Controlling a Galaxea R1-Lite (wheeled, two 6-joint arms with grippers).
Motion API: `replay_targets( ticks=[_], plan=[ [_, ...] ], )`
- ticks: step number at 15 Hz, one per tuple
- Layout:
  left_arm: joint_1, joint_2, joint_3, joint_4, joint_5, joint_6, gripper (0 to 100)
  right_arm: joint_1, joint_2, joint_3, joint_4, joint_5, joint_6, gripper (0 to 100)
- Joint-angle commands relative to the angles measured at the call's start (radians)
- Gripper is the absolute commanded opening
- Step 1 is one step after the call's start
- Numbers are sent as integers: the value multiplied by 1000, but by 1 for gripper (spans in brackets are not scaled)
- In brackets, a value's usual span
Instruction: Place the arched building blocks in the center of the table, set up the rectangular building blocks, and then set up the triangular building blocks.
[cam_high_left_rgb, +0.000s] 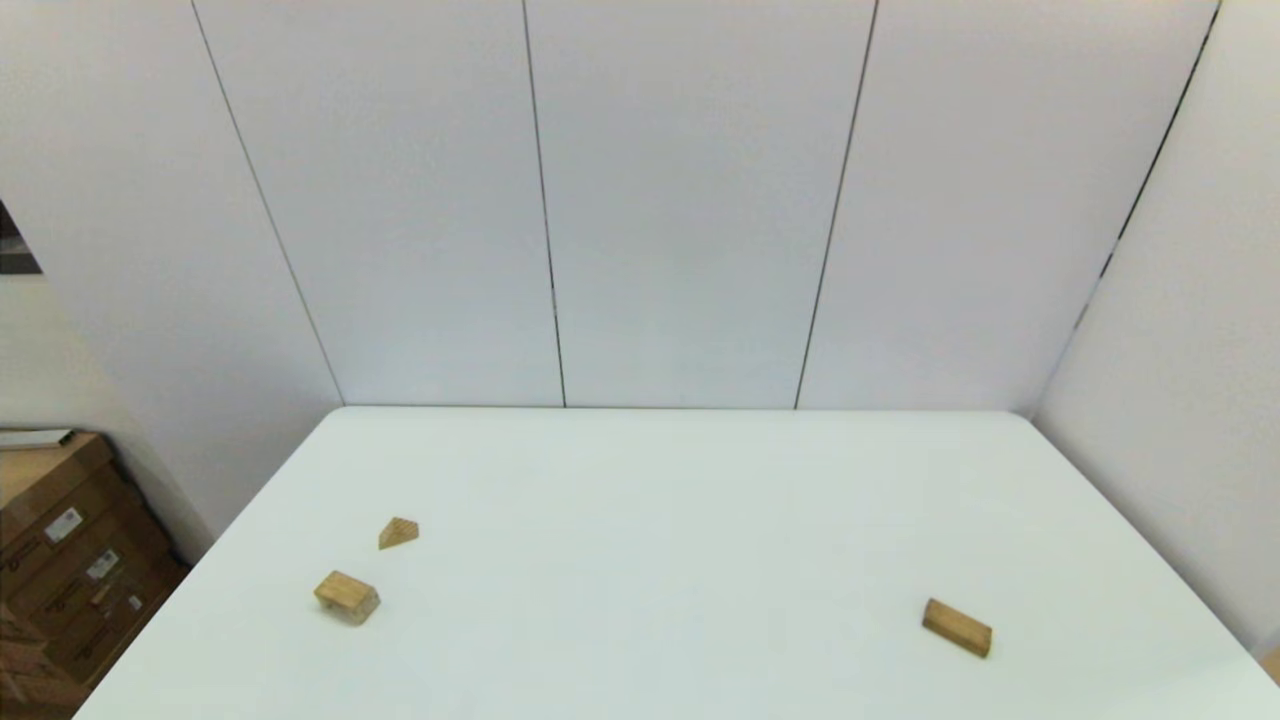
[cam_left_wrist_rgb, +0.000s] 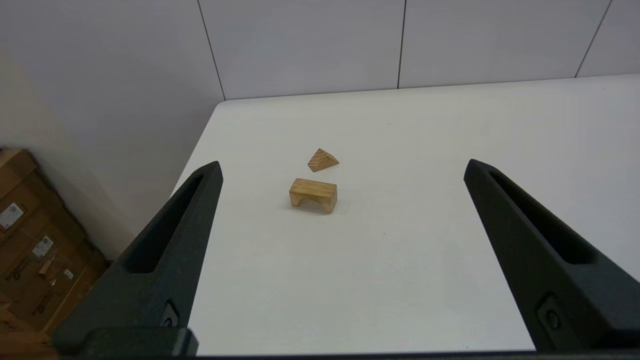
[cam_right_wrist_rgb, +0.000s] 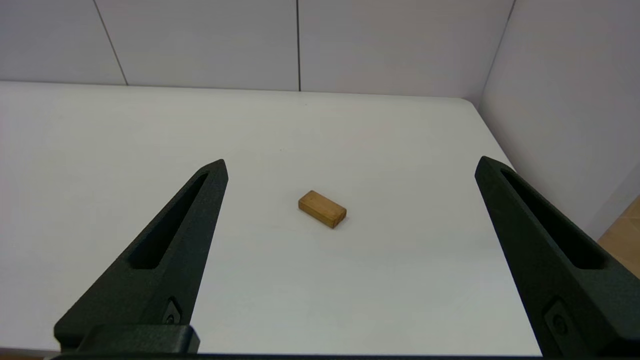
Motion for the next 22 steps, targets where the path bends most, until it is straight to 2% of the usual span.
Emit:
replay_targets(
  ticks=[1, 15, 17, 19, 22],
  plan=[
    [0, 2, 0, 0, 0, 0, 100, 0, 1, 0, 0, 1, 0, 100],
    [0, 2, 0, 0, 0, 14, 100, 0, 1, 0, 0, 1, 0, 100],
    [0, 9, -31, 32, -3, 14, 100, 0, 1, 0, 0, -1, 0, 100],
    [0, 161, -190, 143, -3, -6, 100, 0, 1, 0, 0, -1, 0, 100],
    [0, 618, -420, 173, 6, -208, 100, 0, 1, 0, 0, -1, 0, 100]
  ],
)
